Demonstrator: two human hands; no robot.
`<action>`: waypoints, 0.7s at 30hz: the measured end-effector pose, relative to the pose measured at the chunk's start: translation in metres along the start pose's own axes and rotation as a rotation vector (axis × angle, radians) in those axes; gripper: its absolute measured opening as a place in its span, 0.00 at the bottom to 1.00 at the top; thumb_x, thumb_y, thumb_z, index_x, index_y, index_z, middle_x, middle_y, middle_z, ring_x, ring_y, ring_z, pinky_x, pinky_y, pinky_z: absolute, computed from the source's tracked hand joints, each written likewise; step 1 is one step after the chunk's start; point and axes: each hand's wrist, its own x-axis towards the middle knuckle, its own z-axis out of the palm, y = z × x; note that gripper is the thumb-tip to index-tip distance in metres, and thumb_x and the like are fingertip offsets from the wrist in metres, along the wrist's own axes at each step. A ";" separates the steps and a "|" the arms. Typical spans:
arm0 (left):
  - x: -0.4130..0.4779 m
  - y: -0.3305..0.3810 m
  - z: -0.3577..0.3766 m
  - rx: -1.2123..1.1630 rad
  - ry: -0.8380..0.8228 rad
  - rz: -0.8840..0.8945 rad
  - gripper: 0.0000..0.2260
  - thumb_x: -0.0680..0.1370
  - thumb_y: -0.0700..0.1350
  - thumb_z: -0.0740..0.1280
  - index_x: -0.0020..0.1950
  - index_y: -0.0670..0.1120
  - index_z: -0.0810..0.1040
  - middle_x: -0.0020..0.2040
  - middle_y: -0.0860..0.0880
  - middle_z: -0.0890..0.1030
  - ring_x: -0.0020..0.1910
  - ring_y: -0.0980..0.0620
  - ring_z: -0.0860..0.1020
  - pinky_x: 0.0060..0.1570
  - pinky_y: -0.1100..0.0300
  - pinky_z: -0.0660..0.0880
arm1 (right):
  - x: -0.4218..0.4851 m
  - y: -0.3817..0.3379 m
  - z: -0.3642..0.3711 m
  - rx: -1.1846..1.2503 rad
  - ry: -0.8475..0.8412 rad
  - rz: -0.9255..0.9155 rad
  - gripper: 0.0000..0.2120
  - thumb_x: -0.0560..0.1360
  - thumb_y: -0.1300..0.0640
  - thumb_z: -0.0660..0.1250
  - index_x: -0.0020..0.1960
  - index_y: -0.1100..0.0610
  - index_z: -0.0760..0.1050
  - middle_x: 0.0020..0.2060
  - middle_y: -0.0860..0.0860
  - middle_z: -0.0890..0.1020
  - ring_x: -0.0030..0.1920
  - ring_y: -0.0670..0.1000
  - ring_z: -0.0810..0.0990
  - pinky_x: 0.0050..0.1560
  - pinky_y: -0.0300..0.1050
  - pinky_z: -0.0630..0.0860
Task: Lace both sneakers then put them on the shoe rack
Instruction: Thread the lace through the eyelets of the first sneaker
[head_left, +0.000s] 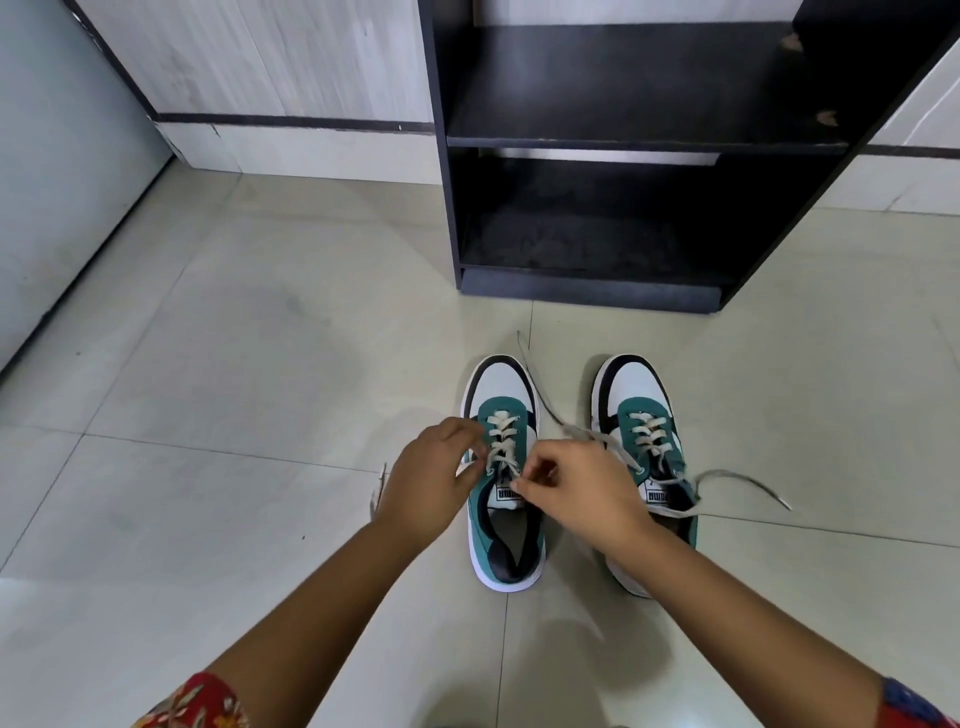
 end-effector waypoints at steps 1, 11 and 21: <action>-0.002 -0.001 -0.001 0.005 0.019 -0.006 0.05 0.76 0.44 0.64 0.49 0.47 0.78 0.54 0.51 0.81 0.51 0.50 0.79 0.50 0.56 0.75 | -0.002 0.004 -0.005 0.021 0.012 0.018 0.07 0.69 0.47 0.69 0.37 0.48 0.75 0.35 0.44 0.81 0.39 0.45 0.79 0.41 0.40 0.73; -0.009 0.003 -0.006 -0.067 -0.024 -0.104 0.08 0.76 0.47 0.65 0.53 0.52 0.81 0.48 0.53 0.83 0.46 0.53 0.79 0.45 0.62 0.73 | -0.002 0.006 -0.002 -0.258 -0.103 -0.064 0.18 0.73 0.49 0.63 0.63 0.49 0.72 0.60 0.50 0.79 0.64 0.55 0.72 0.66 0.50 0.65; -0.010 0.000 -0.005 0.054 0.060 -0.045 0.07 0.75 0.50 0.66 0.45 0.50 0.83 0.41 0.53 0.83 0.37 0.52 0.78 0.35 0.65 0.69 | 0.002 0.011 -0.004 0.201 -0.022 0.130 0.08 0.73 0.53 0.67 0.36 0.52 0.74 0.39 0.49 0.80 0.42 0.49 0.78 0.48 0.50 0.77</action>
